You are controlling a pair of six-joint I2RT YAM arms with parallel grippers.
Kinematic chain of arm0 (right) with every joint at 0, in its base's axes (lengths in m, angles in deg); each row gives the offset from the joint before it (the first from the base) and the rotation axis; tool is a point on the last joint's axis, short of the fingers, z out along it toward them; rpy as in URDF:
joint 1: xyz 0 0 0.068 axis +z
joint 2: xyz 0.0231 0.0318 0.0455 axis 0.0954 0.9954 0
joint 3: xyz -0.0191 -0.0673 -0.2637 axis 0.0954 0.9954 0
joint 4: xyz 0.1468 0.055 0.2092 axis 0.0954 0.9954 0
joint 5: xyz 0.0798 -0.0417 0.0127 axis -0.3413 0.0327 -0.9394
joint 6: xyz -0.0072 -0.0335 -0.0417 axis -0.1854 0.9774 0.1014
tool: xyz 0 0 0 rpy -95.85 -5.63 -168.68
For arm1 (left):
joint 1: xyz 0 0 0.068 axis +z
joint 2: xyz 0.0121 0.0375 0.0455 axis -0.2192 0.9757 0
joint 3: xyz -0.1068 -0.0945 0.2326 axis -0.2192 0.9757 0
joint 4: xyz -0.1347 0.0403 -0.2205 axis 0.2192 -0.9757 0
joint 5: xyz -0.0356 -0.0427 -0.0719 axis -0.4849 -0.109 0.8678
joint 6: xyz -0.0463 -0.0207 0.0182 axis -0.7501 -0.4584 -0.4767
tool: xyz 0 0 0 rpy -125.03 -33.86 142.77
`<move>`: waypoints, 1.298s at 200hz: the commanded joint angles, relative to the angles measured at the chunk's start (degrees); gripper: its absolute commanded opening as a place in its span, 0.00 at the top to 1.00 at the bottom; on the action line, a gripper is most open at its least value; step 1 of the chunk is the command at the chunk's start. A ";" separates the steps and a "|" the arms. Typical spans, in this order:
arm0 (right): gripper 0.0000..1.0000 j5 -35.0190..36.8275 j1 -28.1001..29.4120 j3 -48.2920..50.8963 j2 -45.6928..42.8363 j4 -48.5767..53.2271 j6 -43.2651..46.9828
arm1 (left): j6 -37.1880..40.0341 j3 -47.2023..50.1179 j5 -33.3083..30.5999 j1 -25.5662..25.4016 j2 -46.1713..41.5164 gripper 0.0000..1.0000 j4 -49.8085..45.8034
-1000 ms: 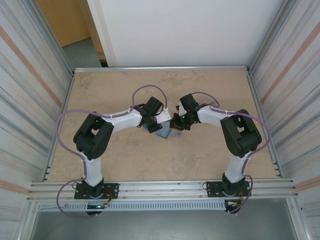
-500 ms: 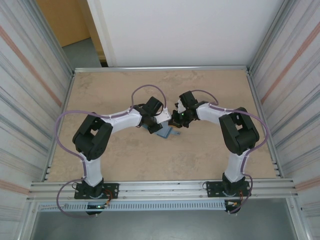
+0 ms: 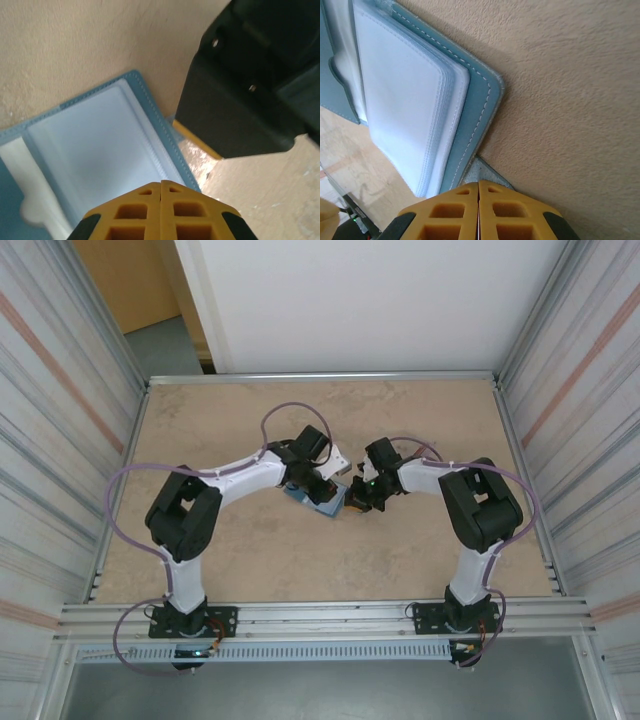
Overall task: Put the credit cards into the card holder
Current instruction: Flip the card slot at the card holder.
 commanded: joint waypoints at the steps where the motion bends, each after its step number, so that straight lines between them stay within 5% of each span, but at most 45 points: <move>1: 0.92 2.11 -0.50 1.54 -0.25 0.18 -0.85 | -2.72 -2.84 2.13 -0.44 3.06 1.00 -1.94; 54: 0.92 1.93 -0.77 2.51 0.22 -0.70 -0.68 | -2.76 -3.31 1.51 -0.97 6.96 1.00 -3.07; 113: 0.92 1.67 -1.04 2.43 -0.11 -0.57 -0.51 | -2.45 -1.46 -7.93 0.43 9.16 1.00 -3.39; 259: 0.92 -0.10 -0.15 -4.23 -2.16 2.50 -1.36 | -2.40 0.55 -5.88 5.57 7.65 1.00 -2.30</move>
